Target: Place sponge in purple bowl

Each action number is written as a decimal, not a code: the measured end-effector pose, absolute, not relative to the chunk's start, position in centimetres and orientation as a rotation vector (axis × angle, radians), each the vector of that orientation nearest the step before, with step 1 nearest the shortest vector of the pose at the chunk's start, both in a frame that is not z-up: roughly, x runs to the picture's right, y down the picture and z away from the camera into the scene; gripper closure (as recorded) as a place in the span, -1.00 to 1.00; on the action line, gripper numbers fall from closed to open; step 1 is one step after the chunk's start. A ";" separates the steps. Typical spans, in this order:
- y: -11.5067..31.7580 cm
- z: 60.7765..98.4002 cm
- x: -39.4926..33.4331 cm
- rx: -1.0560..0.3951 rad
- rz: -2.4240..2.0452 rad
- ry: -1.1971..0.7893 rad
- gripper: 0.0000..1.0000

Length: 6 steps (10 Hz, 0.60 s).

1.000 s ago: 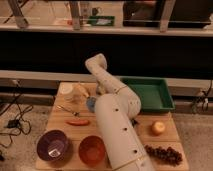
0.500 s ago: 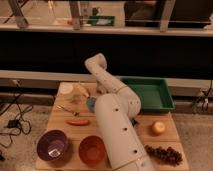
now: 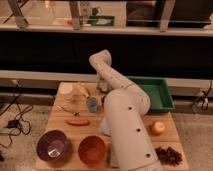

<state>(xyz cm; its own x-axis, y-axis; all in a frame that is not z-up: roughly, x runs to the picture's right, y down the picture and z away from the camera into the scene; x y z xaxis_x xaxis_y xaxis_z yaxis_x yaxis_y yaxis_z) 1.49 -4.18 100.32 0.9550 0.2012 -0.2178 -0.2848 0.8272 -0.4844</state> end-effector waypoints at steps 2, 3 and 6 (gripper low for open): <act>-4.8 99.5 1.7 -0.522 0.283 0.127 1.00; -5.1 99.1 1.6 -0.517 0.289 0.115 1.00; -5.5 98.0 1.4 -0.524 0.318 0.082 1.00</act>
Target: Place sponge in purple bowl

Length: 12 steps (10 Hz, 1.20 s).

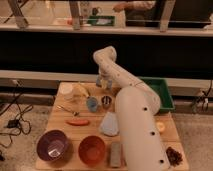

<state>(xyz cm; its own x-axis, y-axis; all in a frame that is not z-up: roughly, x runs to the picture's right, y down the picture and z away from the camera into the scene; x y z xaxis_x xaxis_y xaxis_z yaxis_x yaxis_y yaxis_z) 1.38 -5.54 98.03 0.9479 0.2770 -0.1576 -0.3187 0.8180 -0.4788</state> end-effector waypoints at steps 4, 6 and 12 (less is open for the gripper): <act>-6.2 95.6 1.5 -0.583 0.371 0.096 1.00; -6.2 95.0 1.7 -0.605 0.391 0.098 1.00; -6.1 94.8 1.7 -0.609 0.393 0.098 1.00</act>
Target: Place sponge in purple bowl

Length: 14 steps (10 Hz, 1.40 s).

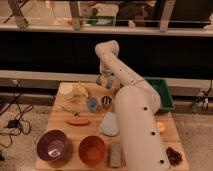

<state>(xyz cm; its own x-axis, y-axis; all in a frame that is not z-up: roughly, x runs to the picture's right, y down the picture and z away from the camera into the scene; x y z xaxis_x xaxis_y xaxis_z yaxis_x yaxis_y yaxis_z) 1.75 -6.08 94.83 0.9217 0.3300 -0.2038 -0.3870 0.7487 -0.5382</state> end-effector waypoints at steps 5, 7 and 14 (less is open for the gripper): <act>-6.0 94.6 1.6 -0.633 0.429 0.071 1.00; -6.3 93.7 3.1 -0.719 0.610 -0.045 1.00; -5.3 85.5 4.2 -0.833 0.807 -0.296 1.00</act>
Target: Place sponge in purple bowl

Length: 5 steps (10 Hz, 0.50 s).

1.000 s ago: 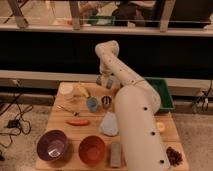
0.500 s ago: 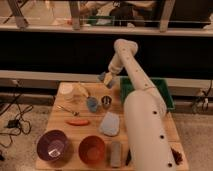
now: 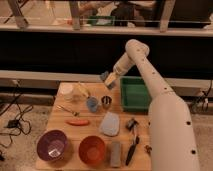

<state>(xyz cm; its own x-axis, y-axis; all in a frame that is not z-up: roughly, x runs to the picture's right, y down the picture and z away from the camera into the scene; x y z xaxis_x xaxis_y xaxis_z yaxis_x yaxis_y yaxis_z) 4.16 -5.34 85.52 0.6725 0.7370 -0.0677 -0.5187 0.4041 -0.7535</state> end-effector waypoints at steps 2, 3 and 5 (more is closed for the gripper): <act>-5.0 84.4 4.3 -0.835 0.802 -0.305 1.00; -5.0 84.3 4.2 -0.836 0.799 -0.307 1.00; -5.0 84.3 3.9 -0.838 0.798 -0.309 1.00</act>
<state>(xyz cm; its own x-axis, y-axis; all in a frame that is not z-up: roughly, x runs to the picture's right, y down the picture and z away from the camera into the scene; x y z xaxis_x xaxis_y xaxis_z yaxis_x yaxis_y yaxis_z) 3.95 -4.98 84.31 0.6759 0.7349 -0.0558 -0.5053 0.4069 -0.7610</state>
